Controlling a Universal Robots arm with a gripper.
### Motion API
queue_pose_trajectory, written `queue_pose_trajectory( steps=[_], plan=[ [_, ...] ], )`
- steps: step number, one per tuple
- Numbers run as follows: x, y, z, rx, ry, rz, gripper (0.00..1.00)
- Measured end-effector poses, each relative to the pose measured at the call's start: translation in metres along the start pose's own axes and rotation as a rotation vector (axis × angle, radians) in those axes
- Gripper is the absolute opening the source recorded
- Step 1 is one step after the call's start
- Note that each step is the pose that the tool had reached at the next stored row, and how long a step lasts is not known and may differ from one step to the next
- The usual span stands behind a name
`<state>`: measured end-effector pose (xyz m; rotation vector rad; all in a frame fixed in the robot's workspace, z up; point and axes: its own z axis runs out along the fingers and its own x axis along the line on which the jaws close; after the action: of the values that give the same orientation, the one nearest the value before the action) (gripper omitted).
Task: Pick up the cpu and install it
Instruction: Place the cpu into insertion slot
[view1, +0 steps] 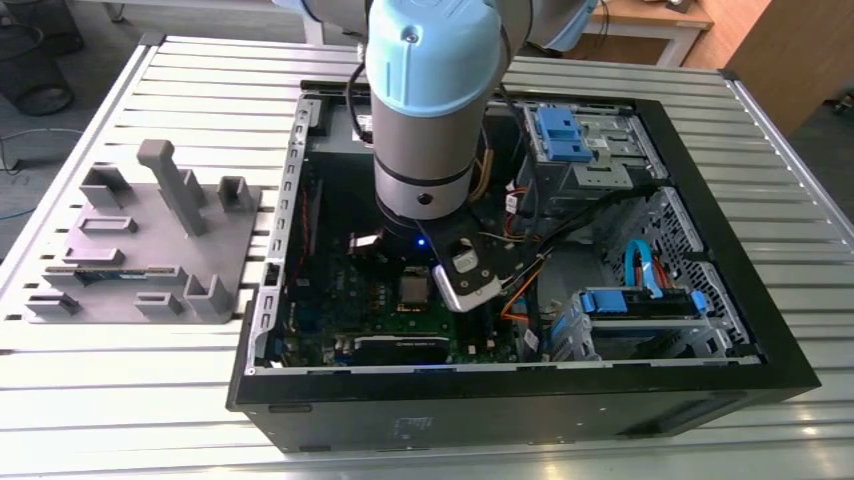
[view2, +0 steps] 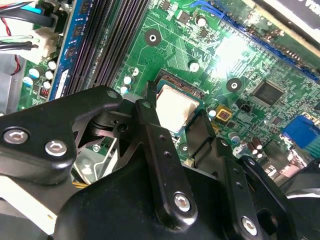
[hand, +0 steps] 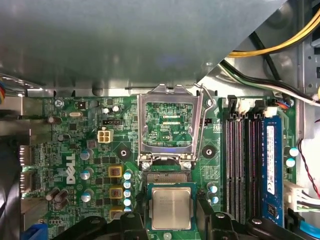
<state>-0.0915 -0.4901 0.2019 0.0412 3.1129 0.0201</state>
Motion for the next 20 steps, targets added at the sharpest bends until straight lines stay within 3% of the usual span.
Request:
queue_pose_trajectory(
  steps=[8,12,20],
  plan=[
    [0.0002,-0.0002,0.0049,0.0028,0.0001,0.0,0.47],
    [0.0003,-0.0001,0.006,-0.0013,0.0,-0.001,0.47],
    [0.0003,-0.0002,0.0093,-0.001,0.0003,-0.002,0.47]
  ],
)
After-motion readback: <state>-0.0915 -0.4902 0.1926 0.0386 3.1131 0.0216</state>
